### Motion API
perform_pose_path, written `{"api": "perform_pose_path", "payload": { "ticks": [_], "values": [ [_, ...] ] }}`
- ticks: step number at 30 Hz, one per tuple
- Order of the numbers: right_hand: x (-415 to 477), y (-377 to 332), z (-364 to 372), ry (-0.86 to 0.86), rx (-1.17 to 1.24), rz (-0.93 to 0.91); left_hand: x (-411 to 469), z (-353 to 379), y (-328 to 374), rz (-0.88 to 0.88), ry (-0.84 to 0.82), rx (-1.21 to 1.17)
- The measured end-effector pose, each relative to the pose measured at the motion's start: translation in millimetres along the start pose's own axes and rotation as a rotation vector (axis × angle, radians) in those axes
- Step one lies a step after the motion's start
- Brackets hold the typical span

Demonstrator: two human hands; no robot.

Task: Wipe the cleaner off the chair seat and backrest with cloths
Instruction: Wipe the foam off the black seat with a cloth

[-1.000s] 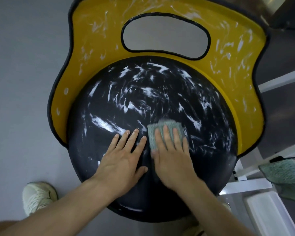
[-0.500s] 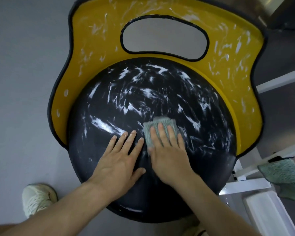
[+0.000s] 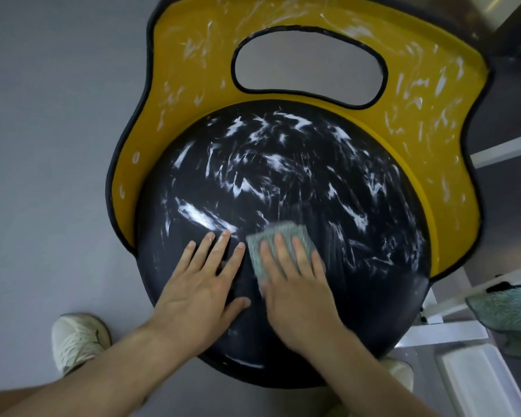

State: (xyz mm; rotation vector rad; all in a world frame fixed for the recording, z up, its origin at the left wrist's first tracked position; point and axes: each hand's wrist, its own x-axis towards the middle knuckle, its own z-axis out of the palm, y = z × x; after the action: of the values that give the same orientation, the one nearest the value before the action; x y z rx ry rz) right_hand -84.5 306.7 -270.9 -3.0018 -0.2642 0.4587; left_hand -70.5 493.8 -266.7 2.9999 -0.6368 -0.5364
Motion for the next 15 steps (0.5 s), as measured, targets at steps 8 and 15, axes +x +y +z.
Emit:
{"api": "perform_pose_path", "payload": {
  "ticks": [8, 15],
  "values": [
    [-46.5, -12.1, 9.4, 0.0, 0.034, -0.022, -1.8, -7.7, -5.6, -0.033, 0.025, -0.089],
    [38.1, 9.8, -8.7, 0.032, 0.043, 0.013, 5.8, -3.0, -15.9, -0.067, 0.055, -0.184]
  ]
}}
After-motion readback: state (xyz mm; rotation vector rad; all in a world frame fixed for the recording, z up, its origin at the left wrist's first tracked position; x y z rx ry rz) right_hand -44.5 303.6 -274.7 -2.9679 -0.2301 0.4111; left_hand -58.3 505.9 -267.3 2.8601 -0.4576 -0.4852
